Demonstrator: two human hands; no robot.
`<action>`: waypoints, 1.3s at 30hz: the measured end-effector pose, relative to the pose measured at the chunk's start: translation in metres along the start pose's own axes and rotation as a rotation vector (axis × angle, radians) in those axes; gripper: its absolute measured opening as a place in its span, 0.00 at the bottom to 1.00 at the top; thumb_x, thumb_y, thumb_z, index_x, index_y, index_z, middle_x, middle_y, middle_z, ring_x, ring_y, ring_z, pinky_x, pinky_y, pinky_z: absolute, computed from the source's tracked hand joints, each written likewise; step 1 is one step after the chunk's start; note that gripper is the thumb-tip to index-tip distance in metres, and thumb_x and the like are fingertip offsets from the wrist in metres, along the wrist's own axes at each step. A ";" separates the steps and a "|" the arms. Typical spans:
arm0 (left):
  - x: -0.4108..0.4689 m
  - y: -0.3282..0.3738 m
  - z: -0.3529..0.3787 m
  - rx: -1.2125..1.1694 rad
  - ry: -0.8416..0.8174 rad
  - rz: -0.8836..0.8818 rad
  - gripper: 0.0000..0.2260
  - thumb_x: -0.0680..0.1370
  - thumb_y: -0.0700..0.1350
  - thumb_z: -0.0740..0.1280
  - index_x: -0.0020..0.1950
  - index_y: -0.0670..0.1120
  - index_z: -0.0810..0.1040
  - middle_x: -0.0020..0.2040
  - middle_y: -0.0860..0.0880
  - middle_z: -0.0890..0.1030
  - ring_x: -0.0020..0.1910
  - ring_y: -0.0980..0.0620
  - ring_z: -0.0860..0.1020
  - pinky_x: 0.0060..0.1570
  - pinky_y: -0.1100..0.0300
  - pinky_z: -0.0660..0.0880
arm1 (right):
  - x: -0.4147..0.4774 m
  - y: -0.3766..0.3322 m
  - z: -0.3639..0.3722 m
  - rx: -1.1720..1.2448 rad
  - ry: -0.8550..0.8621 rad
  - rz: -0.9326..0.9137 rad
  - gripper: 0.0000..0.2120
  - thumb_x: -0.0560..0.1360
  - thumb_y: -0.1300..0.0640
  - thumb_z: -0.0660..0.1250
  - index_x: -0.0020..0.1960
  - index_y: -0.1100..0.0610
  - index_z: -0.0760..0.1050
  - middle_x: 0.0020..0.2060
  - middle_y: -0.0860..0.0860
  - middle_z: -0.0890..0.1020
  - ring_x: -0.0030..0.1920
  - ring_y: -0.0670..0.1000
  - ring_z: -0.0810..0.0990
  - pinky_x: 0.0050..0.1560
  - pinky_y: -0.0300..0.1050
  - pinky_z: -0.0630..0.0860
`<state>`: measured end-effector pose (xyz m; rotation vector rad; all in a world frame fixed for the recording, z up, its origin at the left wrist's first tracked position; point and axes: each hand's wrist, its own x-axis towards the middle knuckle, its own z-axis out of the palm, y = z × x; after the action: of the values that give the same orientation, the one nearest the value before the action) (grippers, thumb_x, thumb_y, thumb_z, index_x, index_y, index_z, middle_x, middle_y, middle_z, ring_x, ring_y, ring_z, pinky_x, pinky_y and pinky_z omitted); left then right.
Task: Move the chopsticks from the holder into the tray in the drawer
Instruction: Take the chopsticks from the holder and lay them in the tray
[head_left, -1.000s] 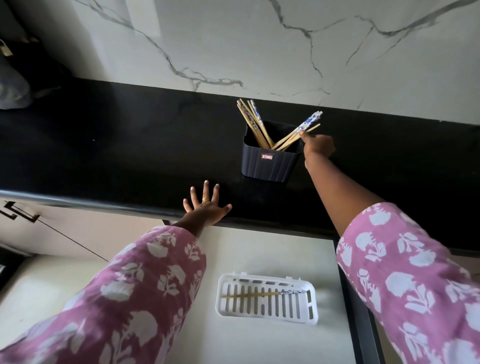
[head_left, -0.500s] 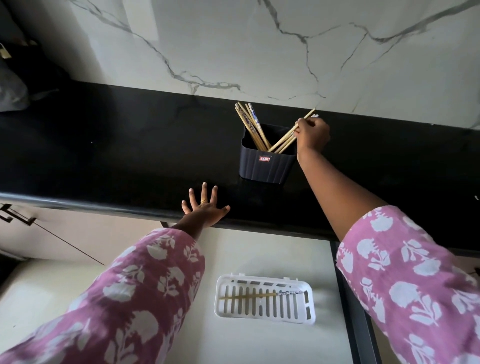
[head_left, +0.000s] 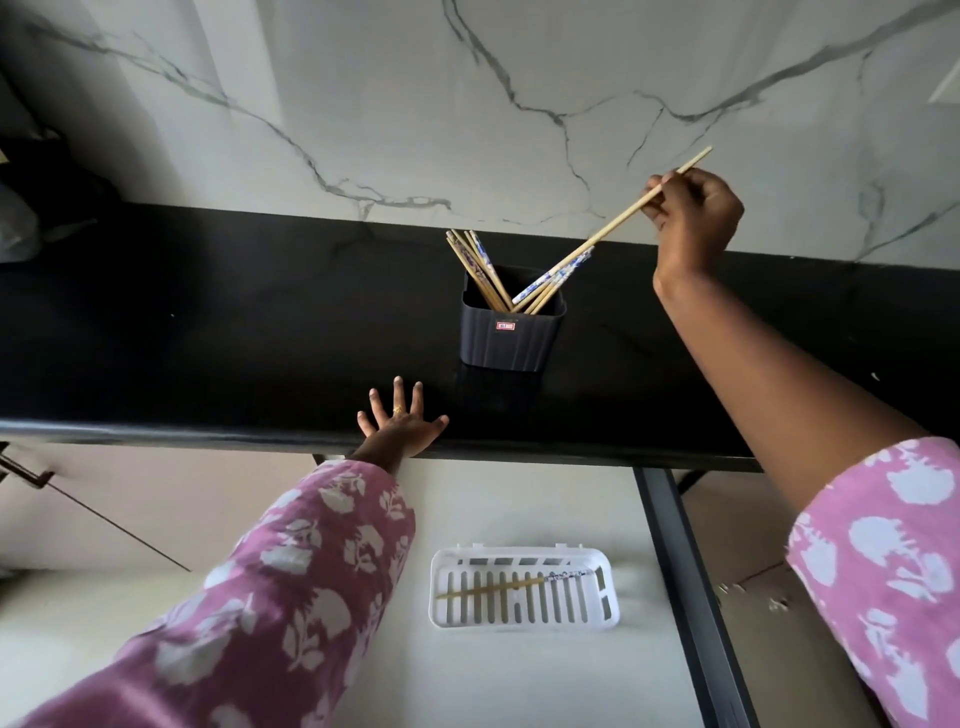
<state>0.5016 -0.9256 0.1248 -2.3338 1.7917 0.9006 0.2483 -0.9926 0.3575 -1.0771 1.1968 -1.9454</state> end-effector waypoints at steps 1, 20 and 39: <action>0.000 0.000 0.000 -0.002 0.002 0.004 0.34 0.77 0.66 0.52 0.76 0.57 0.38 0.76 0.54 0.32 0.74 0.41 0.31 0.70 0.40 0.37 | -0.005 -0.004 -0.002 0.030 -0.040 0.010 0.06 0.75 0.69 0.62 0.42 0.63 0.75 0.38 0.58 0.80 0.41 0.53 0.81 0.49 0.49 0.82; 0.009 -0.008 0.011 0.028 0.051 0.021 0.36 0.75 0.68 0.53 0.76 0.57 0.40 0.76 0.54 0.33 0.74 0.41 0.32 0.70 0.39 0.37 | -0.231 0.133 -0.051 -0.920 -1.310 0.005 0.06 0.76 0.63 0.64 0.48 0.64 0.79 0.38 0.62 0.83 0.35 0.52 0.76 0.39 0.42 0.69; 0.016 -0.003 0.008 0.033 0.039 -0.022 0.36 0.75 0.67 0.54 0.76 0.59 0.38 0.76 0.55 0.32 0.74 0.41 0.32 0.70 0.39 0.38 | -0.310 0.242 -0.102 -1.303 -1.680 -0.032 0.13 0.79 0.63 0.53 0.52 0.64 0.77 0.54 0.61 0.79 0.57 0.59 0.77 0.53 0.49 0.72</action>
<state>0.5036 -0.9350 0.1099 -2.3617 1.7770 0.8219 0.3290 -0.7976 0.0107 -2.3989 1.0934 0.4446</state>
